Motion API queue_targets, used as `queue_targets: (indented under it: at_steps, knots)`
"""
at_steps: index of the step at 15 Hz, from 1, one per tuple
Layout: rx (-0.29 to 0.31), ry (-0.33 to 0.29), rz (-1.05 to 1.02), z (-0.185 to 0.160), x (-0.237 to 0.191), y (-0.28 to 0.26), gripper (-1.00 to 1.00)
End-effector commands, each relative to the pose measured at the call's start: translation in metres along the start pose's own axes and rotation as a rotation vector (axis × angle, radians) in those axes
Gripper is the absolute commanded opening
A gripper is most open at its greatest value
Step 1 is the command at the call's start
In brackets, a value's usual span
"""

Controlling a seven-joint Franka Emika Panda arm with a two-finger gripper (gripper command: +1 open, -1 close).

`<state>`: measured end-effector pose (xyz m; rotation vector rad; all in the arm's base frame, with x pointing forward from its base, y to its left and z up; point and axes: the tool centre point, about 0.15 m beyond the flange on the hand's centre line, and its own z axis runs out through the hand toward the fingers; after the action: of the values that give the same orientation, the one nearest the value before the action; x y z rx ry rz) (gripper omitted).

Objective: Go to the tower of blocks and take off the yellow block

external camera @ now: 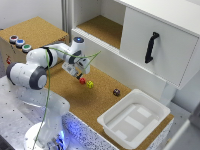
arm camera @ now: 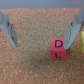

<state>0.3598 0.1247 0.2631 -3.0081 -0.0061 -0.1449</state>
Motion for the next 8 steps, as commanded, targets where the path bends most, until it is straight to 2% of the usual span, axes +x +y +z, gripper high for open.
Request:
queue_targets:
  at_steps: [1,4,8]
  knots:
    - [-0.042,-0.075,0.003,0.04,0.036,0.006,1.0]
    - [-0.078,-0.05,-0.001,0.035,0.043,0.019,1.0]
    - [-0.088,-0.066,-0.022,0.031,0.041,0.031,1.0]
